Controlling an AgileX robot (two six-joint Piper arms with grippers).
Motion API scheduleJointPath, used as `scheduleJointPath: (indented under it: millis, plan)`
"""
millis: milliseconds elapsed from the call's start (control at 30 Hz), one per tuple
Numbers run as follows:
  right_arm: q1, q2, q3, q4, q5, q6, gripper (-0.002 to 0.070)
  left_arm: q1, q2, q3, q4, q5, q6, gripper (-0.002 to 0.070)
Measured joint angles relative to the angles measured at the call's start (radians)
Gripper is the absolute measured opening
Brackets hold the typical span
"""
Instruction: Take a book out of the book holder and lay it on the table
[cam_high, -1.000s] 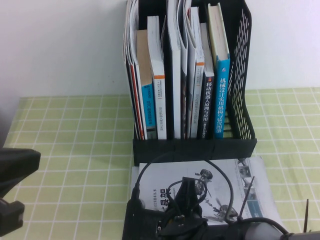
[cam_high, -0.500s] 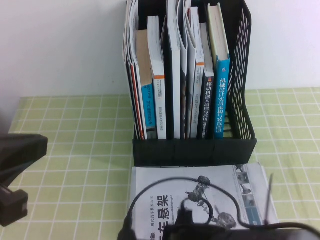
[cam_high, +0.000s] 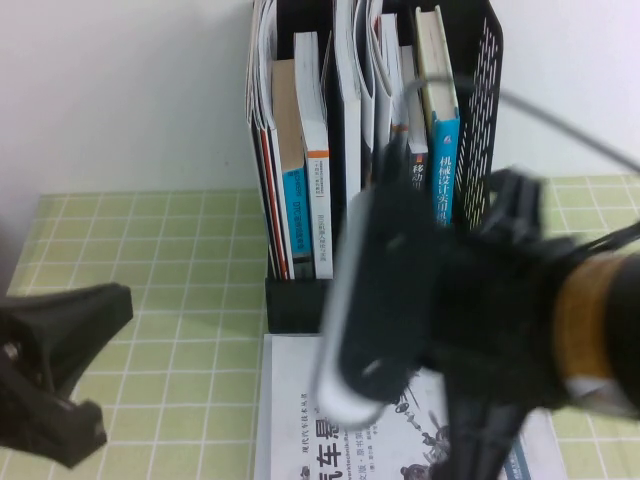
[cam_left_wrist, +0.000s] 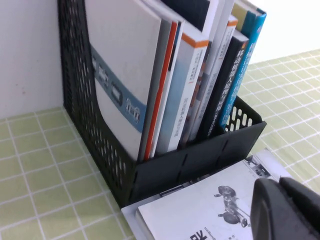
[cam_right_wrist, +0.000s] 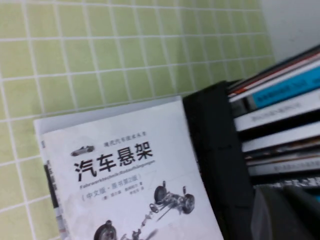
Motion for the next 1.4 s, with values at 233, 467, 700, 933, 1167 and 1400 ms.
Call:
scheduleJointPath:
  millis: [233, 467, 700, 933, 1167, 1400]
  plan:
    - [-0.152, -0.236, 0.186, 0.005, -0.052, 0.034, 0.0001, 0.0, -0.095, 0.228, -0.061, -0.103, 0.029, -0.0003]
    - [-0.223, -0.455, 0.571, 0.071, -0.188, 0.135, -0.0001, 0.0, -0.102, 0.368, -0.197, -0.162, 0.029, -0.0003]
    - [-0.223, -0.711, 0.795, 0.026, -0.242, 0.33, -0.0001, 0.0, -0.102, 0.392, -0.22, -0.272, 0.029, -0.0003]
    - [-0.223, -0.808, 0.841, 0.022, -0.242, 0.365, -0.0001, 0.0, -0.102, 0.393, -0.225, -0.277, 0.029, -0.0003]
    - [-0.223, -0.81, 0.847, 0.022, -0.242, 0.365, -0.0001, 0.0, -0.102, 0.393, -0.225, -0.277, 0.029, -0.0003]
    - [-0.223, -0.81, 0.847, 0.02, -0.242, 0.367, -0.0001, 0.0, -0.107, 0.396, -0.225, -0.273, 0.029, -0.0003]
